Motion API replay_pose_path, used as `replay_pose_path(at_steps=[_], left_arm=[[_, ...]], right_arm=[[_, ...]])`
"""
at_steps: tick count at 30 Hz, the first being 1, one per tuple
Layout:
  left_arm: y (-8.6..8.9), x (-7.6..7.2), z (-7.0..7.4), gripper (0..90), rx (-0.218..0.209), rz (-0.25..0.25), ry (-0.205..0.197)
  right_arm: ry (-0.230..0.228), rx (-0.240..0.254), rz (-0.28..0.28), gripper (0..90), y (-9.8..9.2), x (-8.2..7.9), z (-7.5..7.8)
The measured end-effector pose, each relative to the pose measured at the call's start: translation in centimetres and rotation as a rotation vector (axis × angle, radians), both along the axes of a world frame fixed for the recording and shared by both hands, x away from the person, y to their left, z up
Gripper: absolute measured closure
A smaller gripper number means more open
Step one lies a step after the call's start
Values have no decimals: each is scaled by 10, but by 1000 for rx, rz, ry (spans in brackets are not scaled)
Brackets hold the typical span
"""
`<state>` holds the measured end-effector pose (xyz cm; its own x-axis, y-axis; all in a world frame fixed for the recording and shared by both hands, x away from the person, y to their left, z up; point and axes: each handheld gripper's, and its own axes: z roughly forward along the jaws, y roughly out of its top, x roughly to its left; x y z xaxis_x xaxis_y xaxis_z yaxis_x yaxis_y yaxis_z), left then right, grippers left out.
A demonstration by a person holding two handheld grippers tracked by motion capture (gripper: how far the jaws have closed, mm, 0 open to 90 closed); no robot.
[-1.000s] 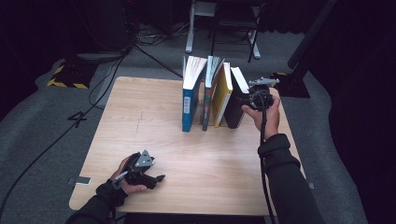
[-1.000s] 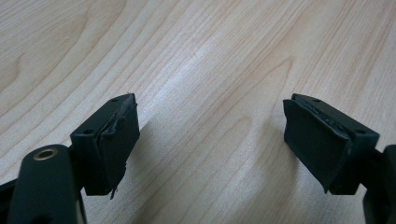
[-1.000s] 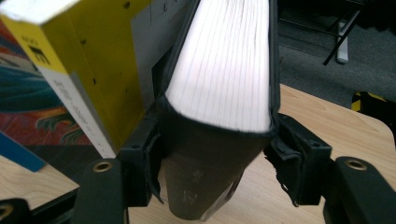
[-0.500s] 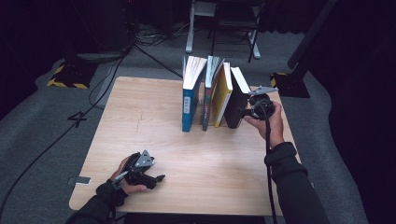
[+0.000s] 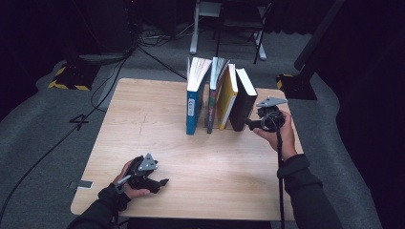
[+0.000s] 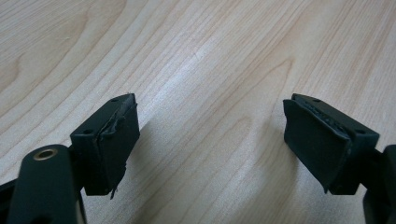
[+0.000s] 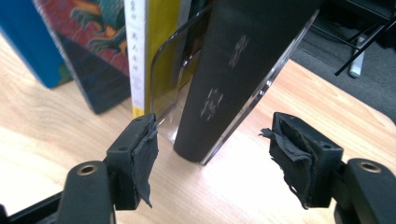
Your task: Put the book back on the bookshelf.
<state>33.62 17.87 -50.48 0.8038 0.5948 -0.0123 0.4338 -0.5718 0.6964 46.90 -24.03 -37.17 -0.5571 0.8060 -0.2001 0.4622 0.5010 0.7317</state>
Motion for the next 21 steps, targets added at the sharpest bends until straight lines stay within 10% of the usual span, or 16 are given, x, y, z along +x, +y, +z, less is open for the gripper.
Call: replay_pose_path(at_steps=[21], left_arm=[[0,0,0,186,0,0,0]], right_arm=[[-32,2,92,325,-28,-40,-21]])
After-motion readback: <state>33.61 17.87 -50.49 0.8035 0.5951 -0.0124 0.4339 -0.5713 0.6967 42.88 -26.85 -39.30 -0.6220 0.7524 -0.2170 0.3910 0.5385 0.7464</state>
